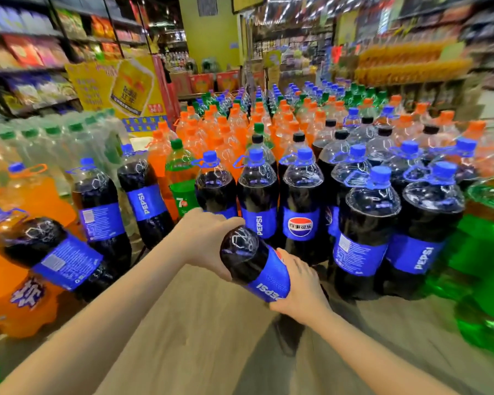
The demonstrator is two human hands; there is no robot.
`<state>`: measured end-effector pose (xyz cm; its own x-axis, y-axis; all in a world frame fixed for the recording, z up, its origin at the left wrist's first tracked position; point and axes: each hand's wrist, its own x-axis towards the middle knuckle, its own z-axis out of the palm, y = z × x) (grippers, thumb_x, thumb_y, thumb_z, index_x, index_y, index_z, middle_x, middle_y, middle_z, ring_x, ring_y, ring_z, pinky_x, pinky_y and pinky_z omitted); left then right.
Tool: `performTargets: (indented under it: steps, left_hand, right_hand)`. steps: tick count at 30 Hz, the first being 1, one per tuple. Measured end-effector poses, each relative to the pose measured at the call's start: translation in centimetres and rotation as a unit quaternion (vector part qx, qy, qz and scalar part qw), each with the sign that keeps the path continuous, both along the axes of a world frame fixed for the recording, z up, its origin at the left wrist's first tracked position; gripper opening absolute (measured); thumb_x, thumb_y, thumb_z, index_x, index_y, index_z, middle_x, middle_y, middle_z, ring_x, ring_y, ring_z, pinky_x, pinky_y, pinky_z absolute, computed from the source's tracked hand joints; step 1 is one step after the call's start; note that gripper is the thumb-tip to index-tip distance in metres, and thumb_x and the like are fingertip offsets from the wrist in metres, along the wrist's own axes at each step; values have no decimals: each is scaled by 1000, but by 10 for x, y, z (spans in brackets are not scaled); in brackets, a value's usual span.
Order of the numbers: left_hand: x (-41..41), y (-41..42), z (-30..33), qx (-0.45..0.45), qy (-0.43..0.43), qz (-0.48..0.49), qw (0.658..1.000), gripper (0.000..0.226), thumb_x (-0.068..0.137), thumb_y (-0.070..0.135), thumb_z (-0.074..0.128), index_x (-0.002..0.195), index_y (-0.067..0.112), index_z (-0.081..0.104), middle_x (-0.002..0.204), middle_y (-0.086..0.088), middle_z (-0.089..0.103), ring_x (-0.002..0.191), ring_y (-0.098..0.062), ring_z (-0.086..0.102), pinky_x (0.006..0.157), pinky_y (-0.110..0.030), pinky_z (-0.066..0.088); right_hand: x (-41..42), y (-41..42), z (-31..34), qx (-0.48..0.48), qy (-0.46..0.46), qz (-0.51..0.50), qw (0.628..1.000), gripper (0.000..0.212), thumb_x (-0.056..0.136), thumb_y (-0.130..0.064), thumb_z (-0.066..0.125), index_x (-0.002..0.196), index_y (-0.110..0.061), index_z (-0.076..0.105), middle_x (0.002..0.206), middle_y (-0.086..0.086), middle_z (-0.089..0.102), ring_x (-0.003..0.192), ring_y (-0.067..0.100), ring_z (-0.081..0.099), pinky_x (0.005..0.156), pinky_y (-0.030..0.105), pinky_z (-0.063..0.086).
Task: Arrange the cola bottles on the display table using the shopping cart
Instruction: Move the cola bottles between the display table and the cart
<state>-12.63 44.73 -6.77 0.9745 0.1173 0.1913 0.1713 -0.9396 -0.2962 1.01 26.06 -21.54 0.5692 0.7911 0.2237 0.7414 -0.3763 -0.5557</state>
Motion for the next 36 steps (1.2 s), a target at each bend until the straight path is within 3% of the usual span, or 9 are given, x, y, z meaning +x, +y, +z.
performTargets:
  steps: [3, 5, 10, 15, 21, 26, 29, 32, 36]
  left_hand:
    - [17, 6, 0, 1, -58, -57, 997, 116, 41, 89, 63, 139, 32, 44, 124, 7, 60, 111, -22, 57, 90, -41, 42]
    - [21, 8, -9, -115, -124, -103, 980, 125, 43, 81, 75, 150, 32, 33, 147, -1, 42, 133, -26, 42, 107, -46, 38]
    - [48, -33, -49, -513, -239, -126, 815, 134, 51, 62, 89, 152, 49, 2, 158, -1, 29, 144, -16, 32, 116, -42, 35]
    - [80, -80, -46, -528, -283, -148, 787, 132, 53, 45, 94, 153, 38, 9, 156, 7, 30, 141, 4, 27, 115, -19, 27]
    - [97, -111, -41, -490, -248, -233, 802, 119, 57, 47, 86, 152, 35, 15, 147, 27, 26, 140, -3, 32, 114, -21, 27]
    - [104, -136, -57, -477, -272, -259, 795, 107, 63, 42, 80, 151, 30, 20, 153, 3, 27, 145, -15, 27, 117, -28, 26]
    - [105, -136, -80, -537, -280, -211, 768, 123, 60, 46, 85, 152, 43, 4, 160, 9, 11, 149, -18, 20, 119, -39, 26]
    - [98, -143, -105, -579, -254, -177, 754, 145, 50, 29, 99, 148, 48, -7, 155, 37, -2, 146, 7, 7, 116, -15, 16]
    - [93, -149, -113, -593, -235, -162, 753, 140, 49, 14, 98, 144, 38, -1, 135, 59, -2, 125, 35, 7, 99, 6, 15]
  right_hand:
    - [6, -6, -7, 48, 20, -52, 997, 112, 45, -62, 70, 144, -29, 29, 134, -11, 49, 125, 14, 47, 100, 43, 41]
    - [9, -11, -11, 71, 38, -79, 994, 113, 44, -65, 77, 141, -30, 32, 131, -15, 51, 122, 10, 48, 99, 42, 43]
    - [3, -32, -4, 148, 73, -141, 976, 112, 48, -45, 87, 143, -25, 32, 134, -8, 49, 123, 11, 45, 105, 31, 37]
    - [1, -57, -3, 194, 146, -154, 958, 104, 53, -34, 87, 138, -44, 28, 134, -22, 42, 125, -5, 38, 107, 24, 35]
    - [10, -104, 10, 134, 118, -130, 975, 109, 64, -53, 77, 147, -31, 8, 145, -18, 27, 135, -3, 30, 112, 19, 27]
    - [19, -142, 37, 110, 89, -125, 982, 107, 75, -23, 81, 143, -50, 3, 141, -32, 30, 123, -12, 41, 105, 13, 32]
    - [32, -157, 61, 78, 3, -114, 990, 98, 81, -21, 75, 144, -49, 6, 144, -24, 30, 130, -4, 37, 108, 17, 28]
    - [53, -158, 86, 105, -90, -123, 983, 89, 81, -21, 72, 148, -38, 15, 151, -7, 31, 139, 10, 30, 116, 29, 24]
    - [81, -141, 112, 102, -125, -168, 973, 86, 85, -27, 71, 150, -37, 16, 158, -1, 20, 143, 20, 20, 116, 34, 19]
